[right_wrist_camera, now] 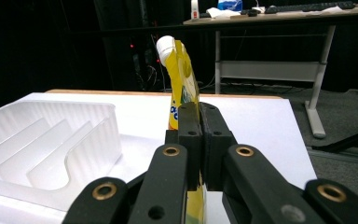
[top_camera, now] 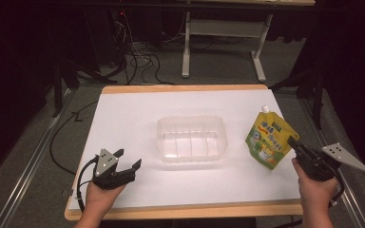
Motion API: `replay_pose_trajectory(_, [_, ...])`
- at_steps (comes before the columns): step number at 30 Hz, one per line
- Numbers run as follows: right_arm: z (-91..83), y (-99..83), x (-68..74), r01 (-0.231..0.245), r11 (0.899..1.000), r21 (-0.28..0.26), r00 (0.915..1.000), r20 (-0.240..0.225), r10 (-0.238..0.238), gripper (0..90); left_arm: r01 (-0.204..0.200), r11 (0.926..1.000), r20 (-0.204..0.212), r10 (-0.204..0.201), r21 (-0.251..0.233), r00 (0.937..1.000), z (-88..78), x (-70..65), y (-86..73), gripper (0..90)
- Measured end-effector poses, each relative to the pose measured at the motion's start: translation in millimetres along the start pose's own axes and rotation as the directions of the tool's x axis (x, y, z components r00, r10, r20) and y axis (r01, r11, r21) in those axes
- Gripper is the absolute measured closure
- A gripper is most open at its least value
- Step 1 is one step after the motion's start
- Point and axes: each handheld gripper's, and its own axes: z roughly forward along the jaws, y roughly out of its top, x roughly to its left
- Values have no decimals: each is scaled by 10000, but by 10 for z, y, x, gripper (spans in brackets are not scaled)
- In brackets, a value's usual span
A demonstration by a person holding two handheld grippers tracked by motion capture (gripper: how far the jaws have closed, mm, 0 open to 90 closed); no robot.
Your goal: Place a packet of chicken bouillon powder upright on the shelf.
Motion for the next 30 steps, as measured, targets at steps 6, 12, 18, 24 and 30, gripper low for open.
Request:
replay_pose_trajectory(6, [-2,-16,32,246,9992,327,9997,85,-249,832,-59,10000,-6,59,-8,10000,3,-8,0,269])
replay_pose_trajectory(12, [127,-162,39,533,9923,1115,9986,-88,-526,706,-71,9999,58,70,131,10000,28,-7,-9,269])
replay_pose_trajectory(18, [215,-302,-3,674,9808,1831,9975,-353,-619,700,-10,9994,369,-3,353,9993,126,-74,-28,266])
replay_pose_trajectory(24, [248,-330,-1,320,9832,1799,9993,-243,-281,742,-33,9989,604,5,463,9982,422,-207,32,290])
replay_pose_trajectory(30, [255,-306,16,491,9825,1798,9988,-124,-476,778,239,9990,579,-260,377,9980,781,-248,83,429])
